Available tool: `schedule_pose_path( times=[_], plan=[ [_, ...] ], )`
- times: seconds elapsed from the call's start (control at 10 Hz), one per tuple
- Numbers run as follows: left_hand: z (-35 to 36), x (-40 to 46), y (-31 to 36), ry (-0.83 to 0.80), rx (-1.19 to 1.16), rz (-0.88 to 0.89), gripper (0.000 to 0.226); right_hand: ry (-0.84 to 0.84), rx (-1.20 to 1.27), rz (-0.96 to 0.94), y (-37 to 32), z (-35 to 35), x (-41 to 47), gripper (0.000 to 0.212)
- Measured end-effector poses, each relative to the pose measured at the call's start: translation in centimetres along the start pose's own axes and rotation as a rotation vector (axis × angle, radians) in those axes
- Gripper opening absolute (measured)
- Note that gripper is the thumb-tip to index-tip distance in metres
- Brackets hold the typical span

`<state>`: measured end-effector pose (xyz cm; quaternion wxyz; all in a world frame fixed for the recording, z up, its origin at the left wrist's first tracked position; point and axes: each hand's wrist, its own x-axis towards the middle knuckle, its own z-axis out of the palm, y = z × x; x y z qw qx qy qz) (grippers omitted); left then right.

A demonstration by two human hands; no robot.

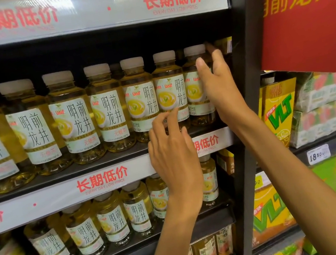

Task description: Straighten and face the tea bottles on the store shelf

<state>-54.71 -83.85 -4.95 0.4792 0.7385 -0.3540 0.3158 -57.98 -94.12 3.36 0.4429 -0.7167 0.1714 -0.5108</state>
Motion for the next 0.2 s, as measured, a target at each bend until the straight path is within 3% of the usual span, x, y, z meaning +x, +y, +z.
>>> schedule_pose_path(
  times=[0.2],
  plan=[
    [-3.3, 0.6, -1.4, -0.104, -0.360, -0.147, 0.031, 0.011, -0.144, -0.138, 0.1, -0.9, -3.9, 0.053]
  ],
)
